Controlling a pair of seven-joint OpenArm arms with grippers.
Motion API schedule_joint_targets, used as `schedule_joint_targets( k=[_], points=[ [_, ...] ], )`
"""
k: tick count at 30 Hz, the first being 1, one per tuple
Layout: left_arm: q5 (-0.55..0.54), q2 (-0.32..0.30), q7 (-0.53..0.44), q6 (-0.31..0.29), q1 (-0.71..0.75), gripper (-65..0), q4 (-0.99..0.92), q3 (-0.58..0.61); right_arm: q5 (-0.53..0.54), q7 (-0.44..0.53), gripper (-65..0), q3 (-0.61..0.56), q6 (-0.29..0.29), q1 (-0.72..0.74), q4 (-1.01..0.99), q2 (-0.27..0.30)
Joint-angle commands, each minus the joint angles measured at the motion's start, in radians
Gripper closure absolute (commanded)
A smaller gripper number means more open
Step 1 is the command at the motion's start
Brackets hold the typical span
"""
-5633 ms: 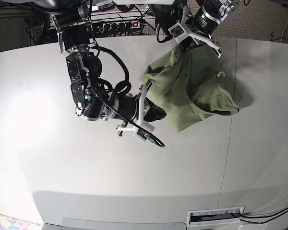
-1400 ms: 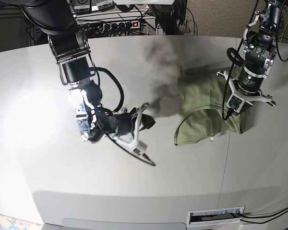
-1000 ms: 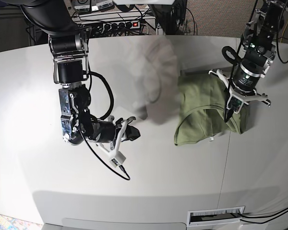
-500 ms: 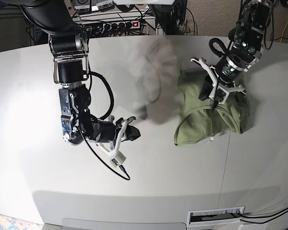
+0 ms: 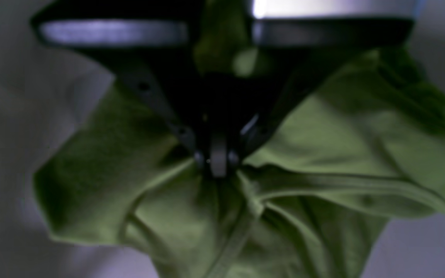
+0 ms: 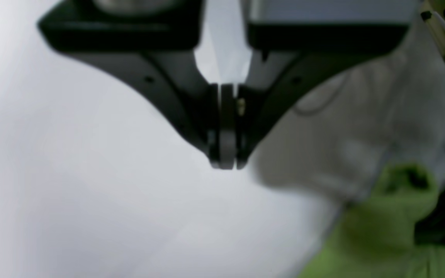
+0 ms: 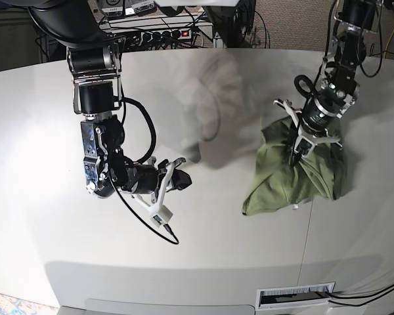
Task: Fold the T-shirt properly
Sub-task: 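Press the folded shirt down with the left gripper and straighten it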
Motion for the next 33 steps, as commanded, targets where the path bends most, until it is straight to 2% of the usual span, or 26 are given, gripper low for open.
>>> schedule_joint_targets(
  k=[1,4,10,13,16,19,24,27,30,33],
  points=[
    [0.026,-0.011,0.019,0.006,-0.021,0.0,-0.019,-0.004,0.021,0.014,0.0,0.004,0.002,0.031,0.019,0.000],
    [0.051,-0.011,-0.023,0.007,-0.074,0.0,-0.099,-0.004,0.021,0.004,0.0,0.004,0.002,0.031,0.019,0.000],
    [0.070,-0.019,-0.024,0.006,-0.139,0.0,-0.151,-0.004,0.016,-0.015,0.0,0.004,0.002,0.031,0.020,0.003],
    [0.075,-0.042,-0.016,-0.038,-0.166,0.0,-0.143,-0.004,-0.021,-0.014,0.0,0.004,0.002,0.025,0.048,0.003],
    [0.017,-0.083,0.045,-0.095,-0.167,0.0,-0.077,-0.005,-0.092,-0.014,0.0,0.004,0.002,0.010,0.115,0.003],
    [-0.099,-0.129,0.143,-0.098,-0.164,0.0,0.023,-0.005,-0.153,-0.014,0.0,0.004,0.002,-0.018,0.210,0.003],
    [-0.286,-0.200,0.307,-0.097,-0.164,0.0,0.213,-0.005,-0.155,-0.019,0.0,0.004,0.002,-0.083,0.373,0.037],
    [-0.293,-0.214,0.388,-0.097,-0.145,0.0,0.312,-0.005,-0.155,-0.037,0.0,0.004,0.002,-0.124,0.425,0.076],
    [-0.293,-0.219,0.402,-0.093,-0.082,0.0,0.393,-0.005,-0.154,-0.037,0.0,0.006,0.002,-0.173,0.467,0.119],
    [-0.289,-0.219,0.420,-0.058,0.001,0.0,0.460,-0.005,-0.151,-0.037,0.0,0.006,0.002,-0.224,0.519,0.155]
  ],
)
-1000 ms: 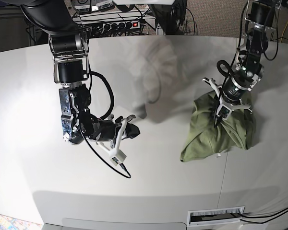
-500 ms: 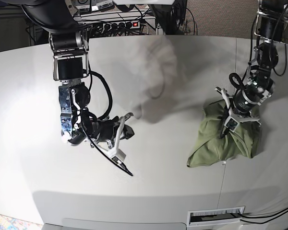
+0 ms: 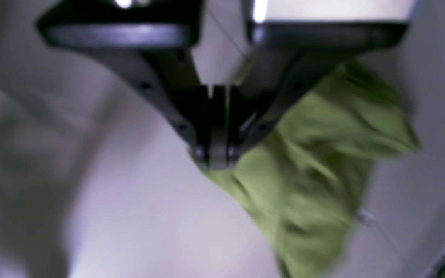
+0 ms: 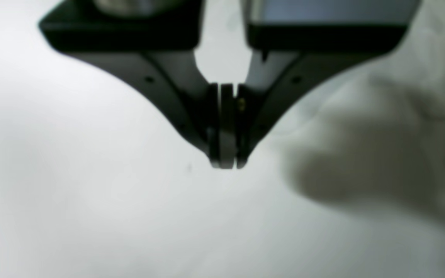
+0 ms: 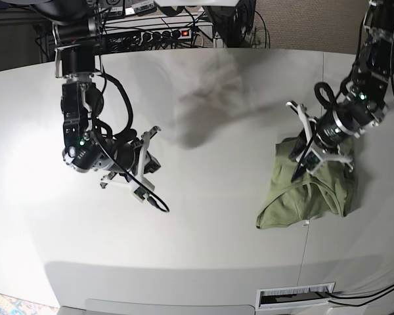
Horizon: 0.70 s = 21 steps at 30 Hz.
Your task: Fold the T-shirt properly
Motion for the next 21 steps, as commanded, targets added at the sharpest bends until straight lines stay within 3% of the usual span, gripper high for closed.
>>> schedule_joint_targets(
  k=[1,5,10,21],
  points=[
    [0.002,-0.016,-0.021,0.021,0.014,0.0,0.037,-0.011,0.019,0.021,0.0,0.005,0.000,0.009,0.038,0.014],
    [0.034,-0.016,-0.022,0.050,0.145,0.0,0.121,-0.051,0.019,0.021,0.0,0.029,0.000,-0.072,0.106,0.031],
    [0.030,-0.007,-0.026,0.087,0.320,0.0,0.208,-0.194,0.056,0.021,0.0,0.127,0.000,-0.188,0.200,0.031],
    [-0.065,0.146,-0.052,0.070,0.660,0.0,0.267,-0.460,0.154,0.021,0.0,0.352,0.000,-0.482,0.380,0.031]
  ],
)
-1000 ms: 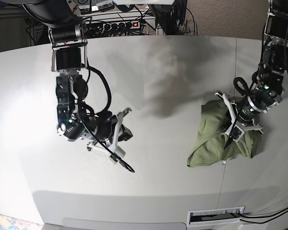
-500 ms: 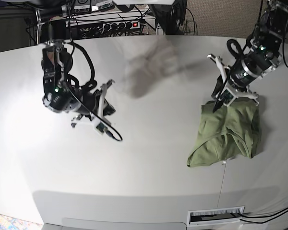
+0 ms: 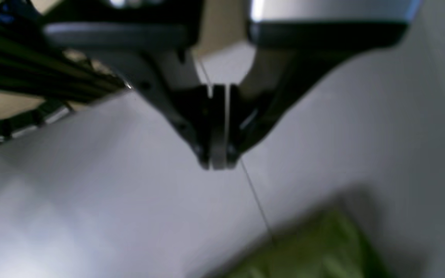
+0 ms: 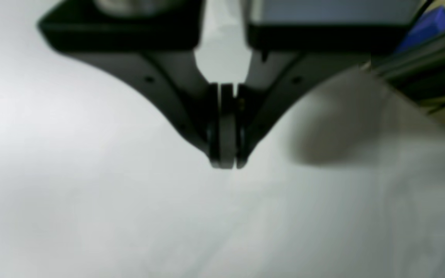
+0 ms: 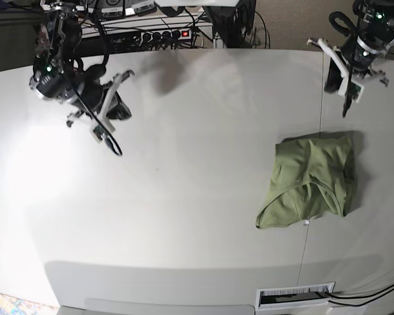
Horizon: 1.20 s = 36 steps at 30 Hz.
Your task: Fold the T-shirt properly
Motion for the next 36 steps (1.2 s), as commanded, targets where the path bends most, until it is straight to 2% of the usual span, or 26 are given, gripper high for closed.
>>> schedule_joint_targets(
  k=[1,6,19,25,27,30,33,36],
  points=[
    [-0.011,0.002,-0.019,0.000,0.030,0.0,0.016,-0.018,0.033,0.017,0.0,0.022,0.000,-0.023,0.031,0.011],
    [-0.011,0.042,-0.017,0.000,0.152,0.0,0.016,-0.033,0.058,0.014,0.0,0.085,0.000,-0.178,0.108,0.015],
    [-0.012,0.042,-0.011,0.000,0.423,0.0,0.016,-0.033,0.057,0.019,0.0,0.210,0.000,-0.544,0.181,0.015],
    [-0.105,0.045,-0.012,-0.006,0.479,0.0,-0.069,-0.031,0.056,0.039,0.0,0.210,0.000,-0.696,0.180,0.007],
    [-0.108,0.069,-0.024,-0.049,0.477,0.0,-0.122,-0.031,0.049,0.069,0.0,0.209,0.000,-0.742,0.169,0.007],
    [-0.126,0.116,-0.092,-0.130,0.470,0.0,-0.224,-0.031,0.012,0.145,0.0,0.198,0.000,-0.780,0.108,0.007],
    [-0.145,0.157,-0.124,-0.198,0.418,0.0,-0.356,-0.031,-0.049,0.249,0.0,0.170,0.000,-0.771,-0.018,0.007],
    [-0.146,0.174,-0.135,-0.243,0.331,0.0,-0.506,-0.030,-0.103,0.285,0.0,0.119,0.000,-0.726,-0.170,0.008]
  ],
)
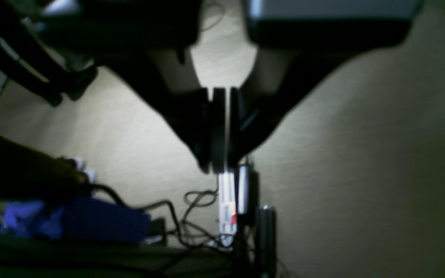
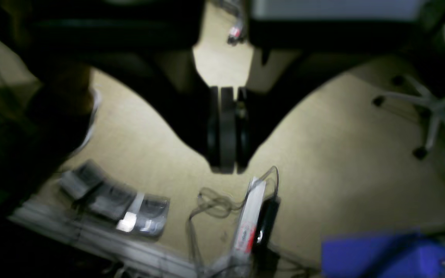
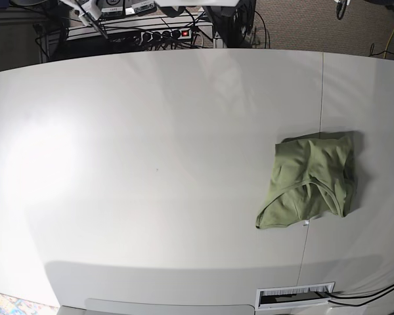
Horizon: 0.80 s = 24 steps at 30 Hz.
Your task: Fold the T-shirt properly
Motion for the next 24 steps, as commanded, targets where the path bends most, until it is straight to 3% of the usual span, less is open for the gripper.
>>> schedule_joint_targets(
  k=[1,8,13,19,24],
  points=[
    [-0.011,-0.008,-0.005,-0.018,-0.008,0.0,-0.035,-0.004,-0.004,0.005,0.0,-0.013,0.002,0.008,-0.034,0.007],
    [-0.031,-0.008,-0.047,-0.029,-0.187,0.0,-0.348,0.000,-0.103,0.101,0.0,-0.150,0.002,0.203,-0.368,0.006],
    [-0.030,-0.007,-0.082,-0.109,-0.289,0.0,-0.520,0.000,-0.257,0.277,0.0,-0.247,0.002,0.346,-0.608,0.006],
    [0.048,-0.006,-0.159,-0.111,-0.408,0.0,-0.678,0.000,-0.357,0.500,0.0,-0.337,0.002,0.508,-0.934,-0.004],
    [0.116,0.013,-0.206,-0.115,-0.502,0.0,-0.806,0.000,-0.492,0.627,0.0,-0.352,0.002,0.626,-1.173,-0.064]
  ],
)
